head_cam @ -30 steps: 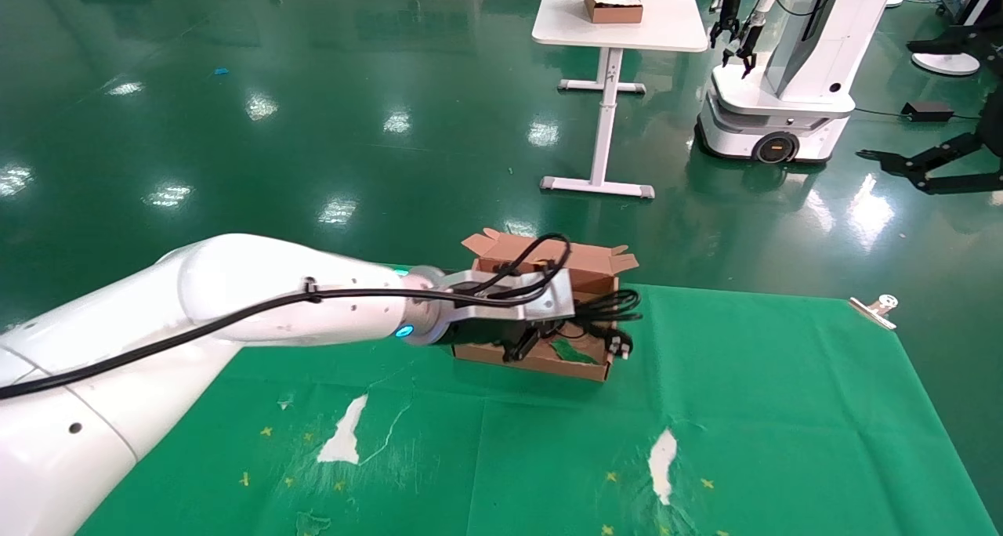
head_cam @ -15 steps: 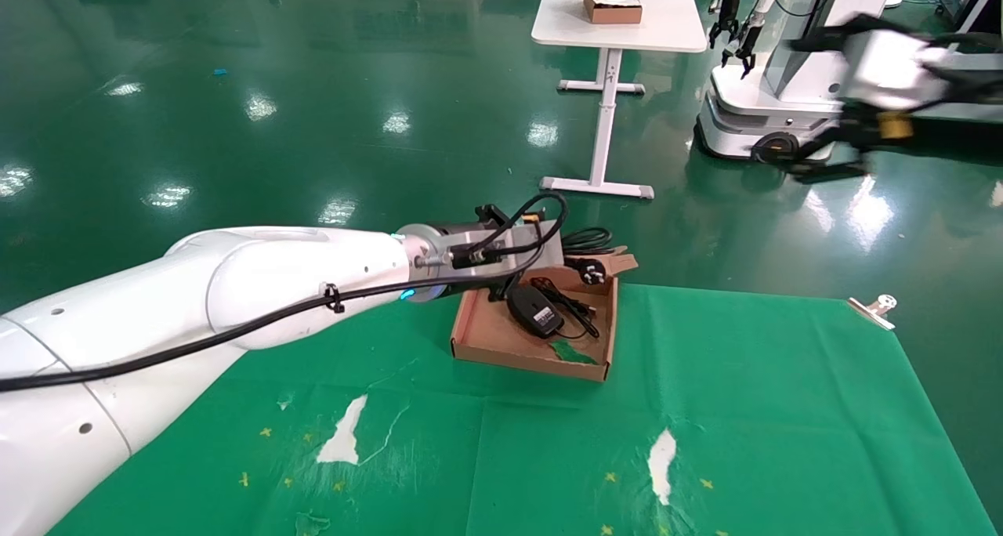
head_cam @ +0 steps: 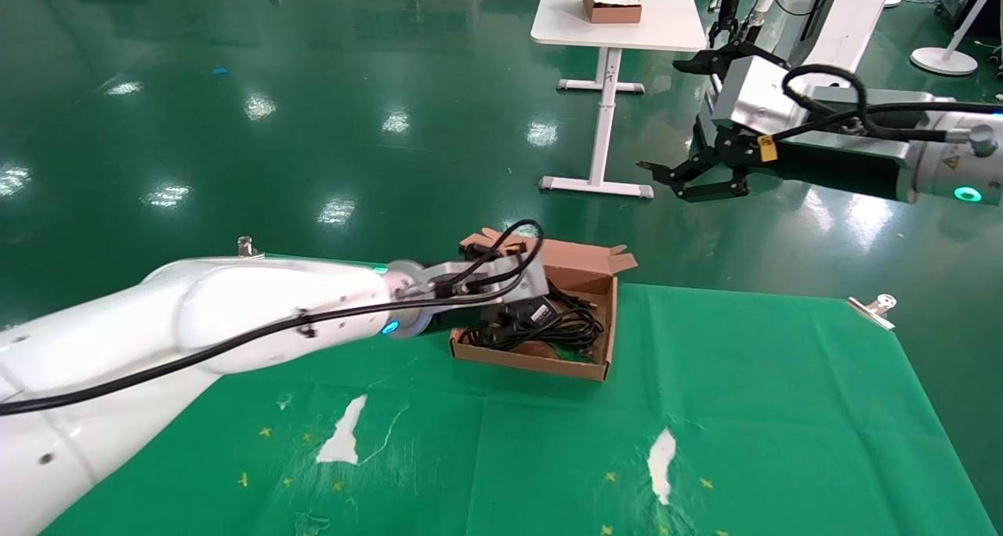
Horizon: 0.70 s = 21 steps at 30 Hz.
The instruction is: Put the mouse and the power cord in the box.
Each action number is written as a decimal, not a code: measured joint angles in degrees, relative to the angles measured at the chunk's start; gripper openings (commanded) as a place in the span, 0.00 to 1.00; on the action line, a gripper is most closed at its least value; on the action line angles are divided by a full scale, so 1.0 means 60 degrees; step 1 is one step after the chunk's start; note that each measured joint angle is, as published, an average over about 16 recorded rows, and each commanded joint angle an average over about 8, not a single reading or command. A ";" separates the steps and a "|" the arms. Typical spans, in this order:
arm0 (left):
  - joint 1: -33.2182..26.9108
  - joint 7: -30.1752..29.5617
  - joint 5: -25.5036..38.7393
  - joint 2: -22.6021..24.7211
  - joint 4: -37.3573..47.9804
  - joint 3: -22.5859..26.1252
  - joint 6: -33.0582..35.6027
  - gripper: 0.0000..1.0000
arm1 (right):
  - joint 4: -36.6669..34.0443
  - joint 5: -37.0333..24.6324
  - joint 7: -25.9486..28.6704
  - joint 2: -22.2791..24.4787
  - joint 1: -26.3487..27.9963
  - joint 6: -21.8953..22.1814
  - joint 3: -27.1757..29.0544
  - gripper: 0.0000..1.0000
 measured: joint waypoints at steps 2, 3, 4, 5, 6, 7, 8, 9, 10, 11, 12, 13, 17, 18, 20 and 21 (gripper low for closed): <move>0.0216 0.0045 -0.0273 -0.0232 -0.0179 -0.0360 0.0317 1.00 | 0.0153 0.0149 0.0157 0.0051 -0.0175 -0.0104 0.0068 1.00; 0.0329 0.0068 -0.0417 -0.0354 -0.0273 -0.0549 0.0484 1.00 | 0.0238 0.0231 0.0246 0.0081 -0.0272 -0.0163 0.0107 1.00; 0.0443 0.0092 -0.0560 -0.0476 -0.0367 -0.0738 0.0650 1.00 | 0.0329 0.0319 0.0340 0.0114 -0.0375 -0.0226 0.0148 1.00; 0.0554 0.0115 -0.0701 -0.0595 -0.0460 -0.0923 0.0813 1.00 | 0.0424 0.0412 0.0440 0.0149 -0.0484 -0.0294 0.0191 1.00; 0.0667 0.0139 -0.0844 -0.0717 -0.0554 -0.1113 0.0980 1.00 | 0.0517 0.0502 0.0542 0.0197 -0.0586 -0.0371 0.0235 1.00; 0.0781 0.0162 -0.0988 -0.0839 -0.0648 -0.1302 0.1146 1.00 | 0.0609 0.0593 0.0645 0.0245 -0.0687 -0.0448 0.0278 1.00; 0.0894 0.0186 -0.1131 -0.0961 -0.0742 -0.1491 0.1313 1.00 | 0.0702 0.0683 0.0747 0.0293 -0.0789 -0.0525 0.0322 1.00; 0.1008 0.0209 -0.1275 -0.1082 -0.0836 -0.1680 0.1479 1.00 | 0.0794 0.0773 0.0850 0.0341 -0.0890 -0.0601 0.0365 1.00; 0.1121 0.0233 -0.1418 -0.1204 -0.0930 -0.1869 0.1645 1.00 | 0.0886 0.0863 0.0952 0.0389 -0.0992 -0.0678 0.0409 1.00; 0.1234 0.0256 -0.1562 -0.1326 -0.1025 -0.2058 0.1812 1.00 | 0.0979 0.0953 0.1055 0.0437 -0.1093 -0.0755 0.0453 1.00; 0.1348 0.0280 -0.1705 -0.1448 -0.1119 -0.2247 0.1978 1.00 | 0.1071 0.1043 0.1157 0.0485 -0.1194 -0.0832 0.0496 1.00; 0.1461 0.0303 -0.1849 -0.1570 -0.1213 -0.2436 0.2145 1.00 | 0.1163 0.1134 0.1260 0.0533 -0.1296 -0.0909 0.0540 1.00; 0.1915 0.0398 -0.2423 -0.2057 -0.1590 -0.3193 0.2811 1.00 | 0.1533 0.1495 0.1670 0.0725 -0.1702 -0.1216 0.0715 1.00; 0.2028 0.0421 -0.2566 -0.2179 -0.1684 -0.3382 0.2977 1.00 | 0.1626 0.1585 0.1773 0.0773 -0.1804 -0.1293 0.0758 1.00; 0.2255 0.0468 -0.2853 -0.2423 -0.1872 -0.3760 0.3310 1.00 | 0.1810 0.1765 0.1978 0.0869 -0.2007 -0.1447 0.0846 1.00; 0.2371 0.0492 -0.2999 -0.2547 -0.1968 -0.3953 0.3480 1.00 | 0.1905 0.1857 0.2082 0.0918 -0.2110 -0.1525 0.0890 1.00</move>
